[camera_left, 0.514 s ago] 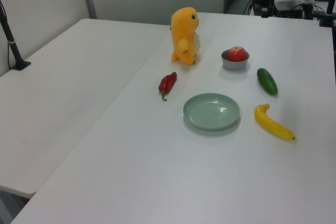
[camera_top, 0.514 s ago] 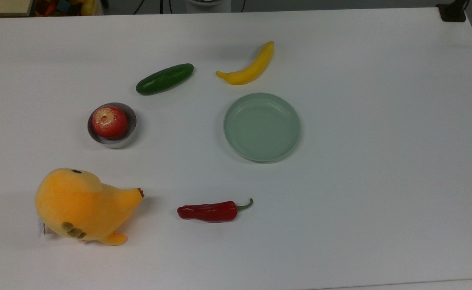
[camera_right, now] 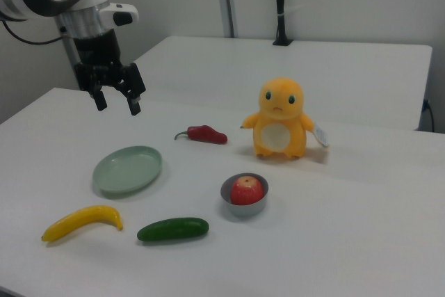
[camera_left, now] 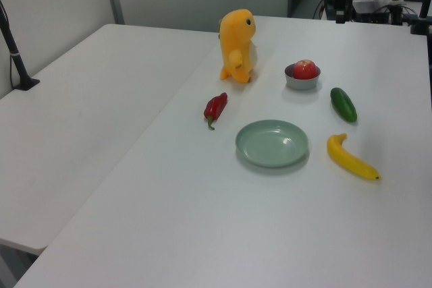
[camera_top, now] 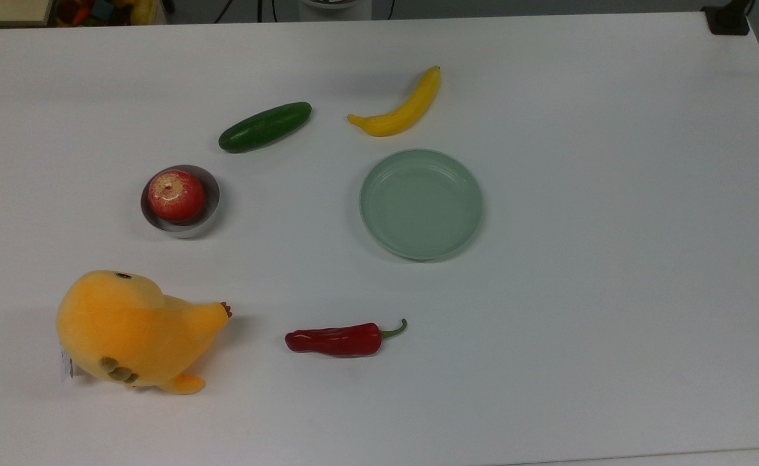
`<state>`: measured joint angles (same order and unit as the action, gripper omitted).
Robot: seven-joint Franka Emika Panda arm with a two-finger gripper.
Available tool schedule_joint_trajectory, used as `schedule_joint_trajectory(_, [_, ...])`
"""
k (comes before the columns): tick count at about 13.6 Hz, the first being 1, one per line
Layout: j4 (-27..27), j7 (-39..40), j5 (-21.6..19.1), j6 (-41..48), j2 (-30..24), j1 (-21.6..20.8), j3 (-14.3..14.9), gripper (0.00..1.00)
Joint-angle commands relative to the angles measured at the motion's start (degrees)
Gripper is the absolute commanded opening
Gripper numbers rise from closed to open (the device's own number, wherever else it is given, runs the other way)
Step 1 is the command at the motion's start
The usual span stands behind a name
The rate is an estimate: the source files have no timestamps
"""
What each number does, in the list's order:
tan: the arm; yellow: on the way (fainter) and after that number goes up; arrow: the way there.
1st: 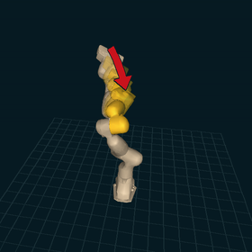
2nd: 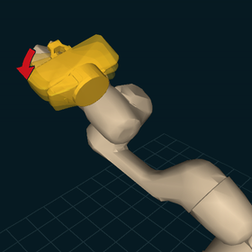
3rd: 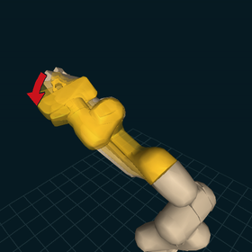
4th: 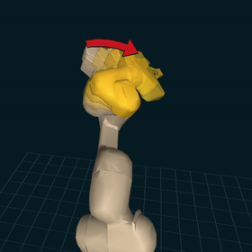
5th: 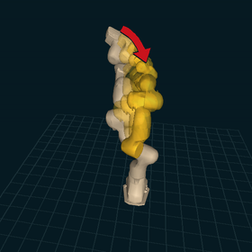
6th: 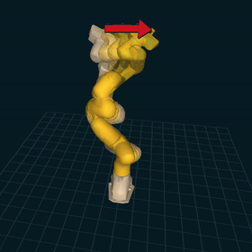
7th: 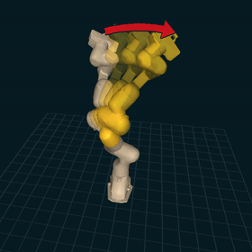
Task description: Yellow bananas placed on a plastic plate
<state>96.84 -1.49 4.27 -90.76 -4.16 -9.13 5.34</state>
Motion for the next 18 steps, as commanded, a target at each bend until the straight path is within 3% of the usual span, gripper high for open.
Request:
schedule_joint_trajectory(1, [0.72, -0.53, -0.23, -0.12, -0.59, -0.36, 0.28, 1.0])
schedule_joint_trajectory(18, [0.72, -0.09, -0.23, -0.12, 1.43, 0.35, 0.37, 1.0])
